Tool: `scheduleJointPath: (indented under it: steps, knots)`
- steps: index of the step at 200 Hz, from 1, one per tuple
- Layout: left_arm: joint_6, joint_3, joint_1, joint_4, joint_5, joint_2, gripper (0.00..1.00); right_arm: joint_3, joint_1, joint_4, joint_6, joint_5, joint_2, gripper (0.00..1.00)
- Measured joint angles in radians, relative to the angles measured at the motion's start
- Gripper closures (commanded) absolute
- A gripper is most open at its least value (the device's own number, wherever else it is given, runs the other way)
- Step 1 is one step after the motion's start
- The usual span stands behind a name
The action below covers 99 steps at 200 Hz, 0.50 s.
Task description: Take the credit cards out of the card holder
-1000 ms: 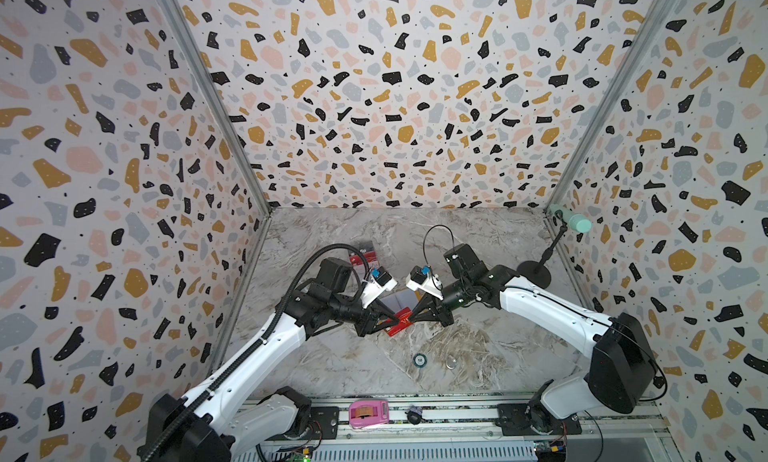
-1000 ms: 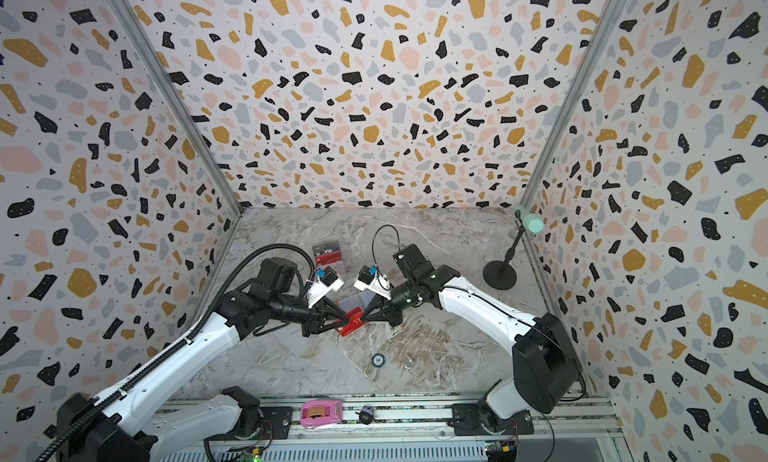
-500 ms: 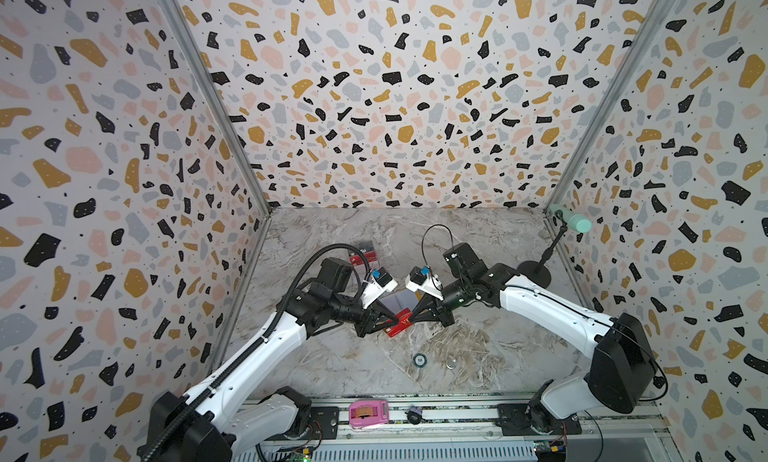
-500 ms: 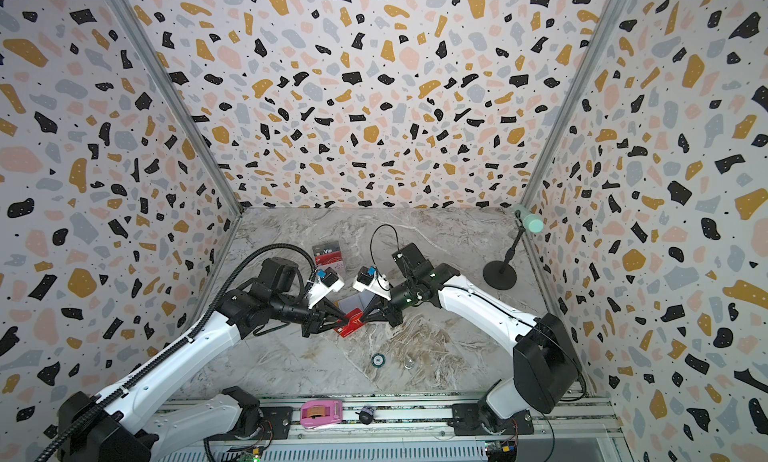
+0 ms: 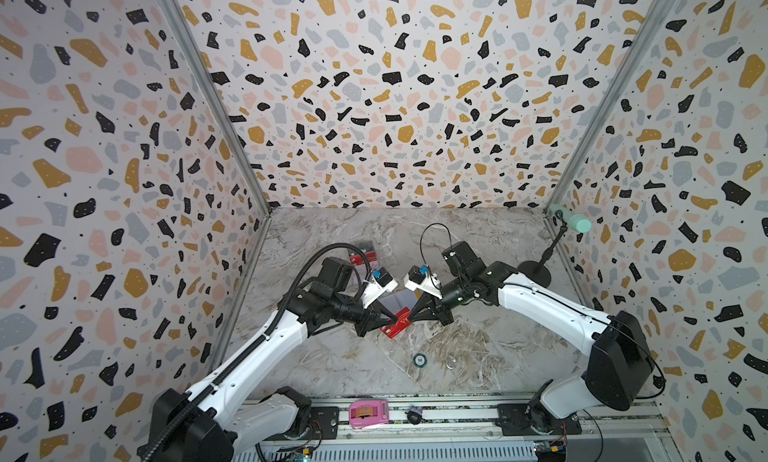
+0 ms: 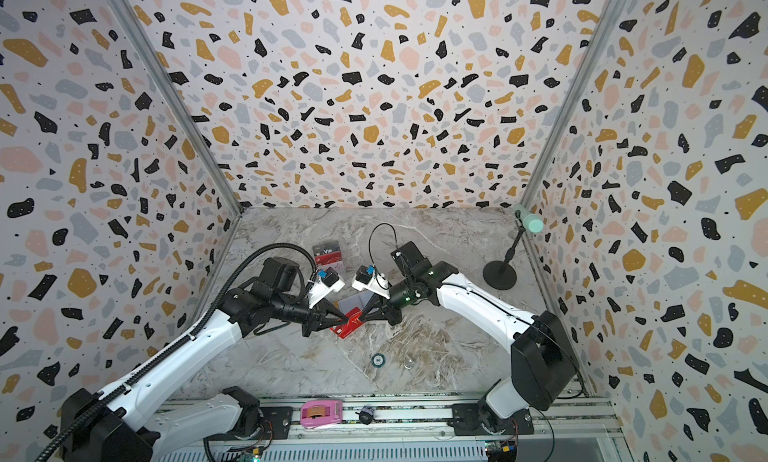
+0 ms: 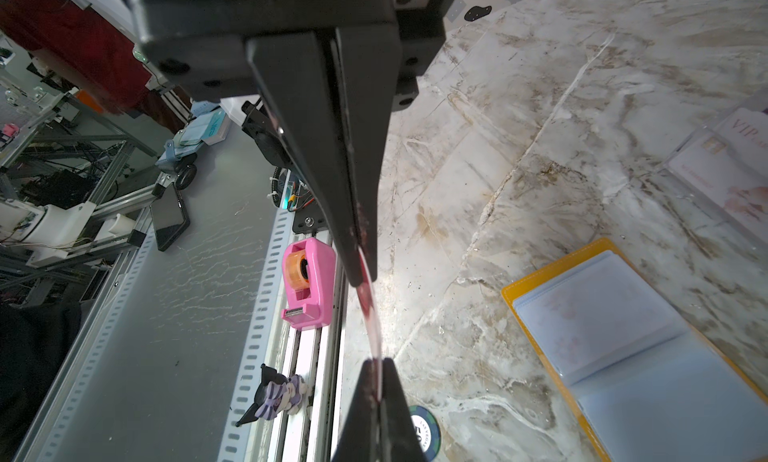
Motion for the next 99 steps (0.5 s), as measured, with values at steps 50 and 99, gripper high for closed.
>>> scheduleJointPath:
  steps: [50,99]
  knots:
    - [-0.005,0.034,-0.002,-0.003,-0.029,0.0,1.0,-0.003,-0.007,0.043,0.039,0.072,-0.008,0.47]
    - [-0.011,0.056,0.03,0.002,-0.175,-0.003,1.0,-0.143,-0.087,0.196,0.156,0.126,-0.15,0.1]
